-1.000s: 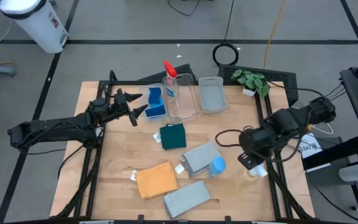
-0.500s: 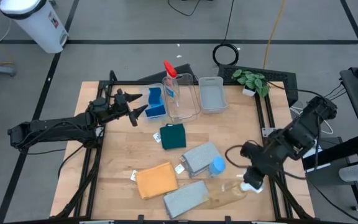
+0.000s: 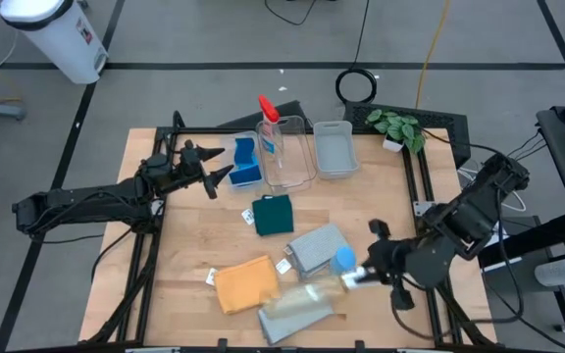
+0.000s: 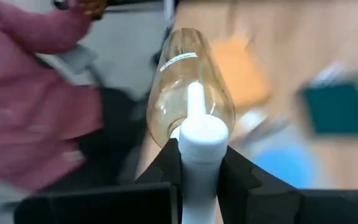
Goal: Pick & Place Kitchen Items
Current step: Put the white spray bottle into the transparent bin
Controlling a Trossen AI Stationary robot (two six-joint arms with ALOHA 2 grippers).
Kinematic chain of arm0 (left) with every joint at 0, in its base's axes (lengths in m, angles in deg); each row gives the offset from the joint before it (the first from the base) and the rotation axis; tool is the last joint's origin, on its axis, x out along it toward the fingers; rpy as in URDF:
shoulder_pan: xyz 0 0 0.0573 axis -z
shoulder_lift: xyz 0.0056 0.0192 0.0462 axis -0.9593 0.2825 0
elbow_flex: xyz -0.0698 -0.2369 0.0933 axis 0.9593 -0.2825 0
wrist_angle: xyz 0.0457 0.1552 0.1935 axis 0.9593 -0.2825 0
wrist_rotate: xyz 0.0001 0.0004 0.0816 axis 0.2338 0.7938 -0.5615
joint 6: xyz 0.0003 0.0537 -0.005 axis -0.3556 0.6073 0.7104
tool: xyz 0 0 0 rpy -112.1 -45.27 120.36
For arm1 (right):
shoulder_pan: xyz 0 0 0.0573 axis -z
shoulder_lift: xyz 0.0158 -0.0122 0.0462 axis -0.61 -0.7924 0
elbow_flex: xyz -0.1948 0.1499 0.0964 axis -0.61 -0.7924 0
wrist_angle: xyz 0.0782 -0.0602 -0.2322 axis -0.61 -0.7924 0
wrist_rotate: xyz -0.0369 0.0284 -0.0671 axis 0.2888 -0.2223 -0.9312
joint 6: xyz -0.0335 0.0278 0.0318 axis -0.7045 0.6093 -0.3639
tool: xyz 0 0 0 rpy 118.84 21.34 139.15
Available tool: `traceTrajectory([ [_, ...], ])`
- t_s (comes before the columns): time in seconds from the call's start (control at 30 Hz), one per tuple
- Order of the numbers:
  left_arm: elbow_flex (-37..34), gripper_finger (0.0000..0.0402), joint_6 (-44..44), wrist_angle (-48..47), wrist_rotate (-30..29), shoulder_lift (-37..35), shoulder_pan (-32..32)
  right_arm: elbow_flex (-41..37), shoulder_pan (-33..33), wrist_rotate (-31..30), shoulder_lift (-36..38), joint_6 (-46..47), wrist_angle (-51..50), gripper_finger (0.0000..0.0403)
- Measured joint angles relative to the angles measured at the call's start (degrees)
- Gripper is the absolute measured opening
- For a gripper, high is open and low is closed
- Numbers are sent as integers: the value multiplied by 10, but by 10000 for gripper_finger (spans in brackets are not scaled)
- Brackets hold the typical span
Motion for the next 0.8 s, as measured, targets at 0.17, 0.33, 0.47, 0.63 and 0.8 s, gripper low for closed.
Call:
traceTrajectory([
  [0.17, 0, 294, -2, 0, 0, 0, 0, 0, 36, -102, 1, -178, 76, 35],
  [0.33, 0, 294, -7, 9, 7, 0, 0, 0, 108, -97, 2, -232, 73, 36],
  [0.47, 6, 294, -30, 12, 28, 0, 0, 0, 184, -75, 5, -222, 18, 36],
  [0.63, 51, 294, -75, -30, 60, 0, 0, 0, 296, 26, 4, -224, -33, 35],
  [0.8, 136, 294, -61, -109, 162, 37, 12, 0, 389, 97, -2, -250, -51, 35],
])
